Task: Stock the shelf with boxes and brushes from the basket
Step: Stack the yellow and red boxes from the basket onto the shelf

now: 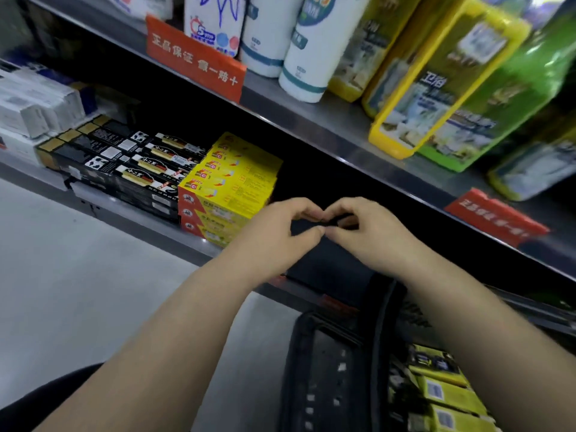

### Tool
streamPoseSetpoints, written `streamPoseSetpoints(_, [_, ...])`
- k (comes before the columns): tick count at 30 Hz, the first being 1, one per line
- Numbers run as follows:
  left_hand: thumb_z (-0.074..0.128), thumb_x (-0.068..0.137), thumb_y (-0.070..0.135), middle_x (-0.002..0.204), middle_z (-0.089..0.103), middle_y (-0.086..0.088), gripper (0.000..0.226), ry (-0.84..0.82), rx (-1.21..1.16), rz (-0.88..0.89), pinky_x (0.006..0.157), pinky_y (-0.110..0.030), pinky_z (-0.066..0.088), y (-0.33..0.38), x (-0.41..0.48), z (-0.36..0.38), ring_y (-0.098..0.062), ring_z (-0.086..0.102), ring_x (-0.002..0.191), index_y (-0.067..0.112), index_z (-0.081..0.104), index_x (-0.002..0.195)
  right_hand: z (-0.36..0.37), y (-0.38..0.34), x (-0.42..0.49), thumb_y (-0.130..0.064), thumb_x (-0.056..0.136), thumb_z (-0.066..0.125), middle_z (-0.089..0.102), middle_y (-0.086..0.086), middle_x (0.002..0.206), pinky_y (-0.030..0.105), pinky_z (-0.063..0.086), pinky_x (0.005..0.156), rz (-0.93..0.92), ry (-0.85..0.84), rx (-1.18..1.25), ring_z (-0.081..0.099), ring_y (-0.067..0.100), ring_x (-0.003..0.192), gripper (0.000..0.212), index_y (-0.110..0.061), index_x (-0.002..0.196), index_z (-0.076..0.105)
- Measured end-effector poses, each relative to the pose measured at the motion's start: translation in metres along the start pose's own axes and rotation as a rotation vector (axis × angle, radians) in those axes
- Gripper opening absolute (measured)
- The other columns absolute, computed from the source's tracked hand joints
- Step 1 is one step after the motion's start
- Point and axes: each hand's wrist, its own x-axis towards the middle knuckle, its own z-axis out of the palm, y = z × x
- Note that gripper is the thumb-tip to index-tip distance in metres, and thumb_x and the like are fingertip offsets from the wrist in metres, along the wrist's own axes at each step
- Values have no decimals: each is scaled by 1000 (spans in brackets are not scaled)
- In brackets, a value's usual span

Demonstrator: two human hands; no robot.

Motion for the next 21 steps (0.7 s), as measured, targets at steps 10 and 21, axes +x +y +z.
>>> streamPoseSetpoints(10, [51,92,41,119,54,22,27,-427,407,277,84,-13,36,83,-40,111,3,45,112,39,54,119,-30,128,-167,-21,85,65,64,-8,88,24,49,72,220,-43,136,61,8,80,14,-33,89,59])
streamPoseSetpoints(21, [51,93,38,120,56,23,28,-859,441,236,87,-9,40,93,-94,203,8,50,107,36,54,121,33,267,-293,-31,86,66,39,-3,145,18,47,87,527,-1004,-160,45,19,126,62,-26,141,38])
